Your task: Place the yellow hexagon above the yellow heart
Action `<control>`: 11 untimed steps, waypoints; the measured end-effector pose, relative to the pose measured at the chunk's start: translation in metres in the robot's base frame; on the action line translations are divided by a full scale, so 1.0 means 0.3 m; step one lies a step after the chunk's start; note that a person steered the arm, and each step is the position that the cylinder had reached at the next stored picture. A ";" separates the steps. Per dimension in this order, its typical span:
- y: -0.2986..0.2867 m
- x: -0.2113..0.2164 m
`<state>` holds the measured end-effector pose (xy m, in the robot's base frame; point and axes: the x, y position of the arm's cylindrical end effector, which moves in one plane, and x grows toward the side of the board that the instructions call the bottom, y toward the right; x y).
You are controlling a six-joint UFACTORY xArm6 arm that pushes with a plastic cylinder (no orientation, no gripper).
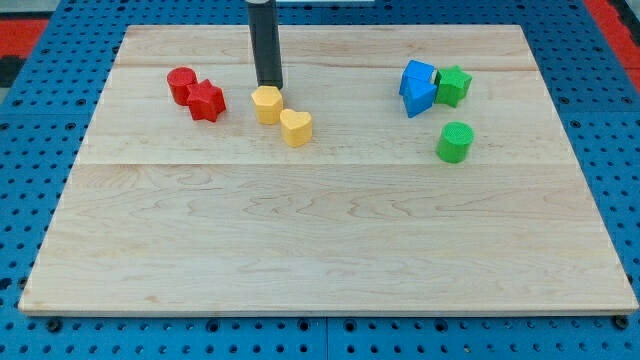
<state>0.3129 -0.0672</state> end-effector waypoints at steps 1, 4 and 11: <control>-0.029 -0.035; -0.109 0.008; 0.430 0.184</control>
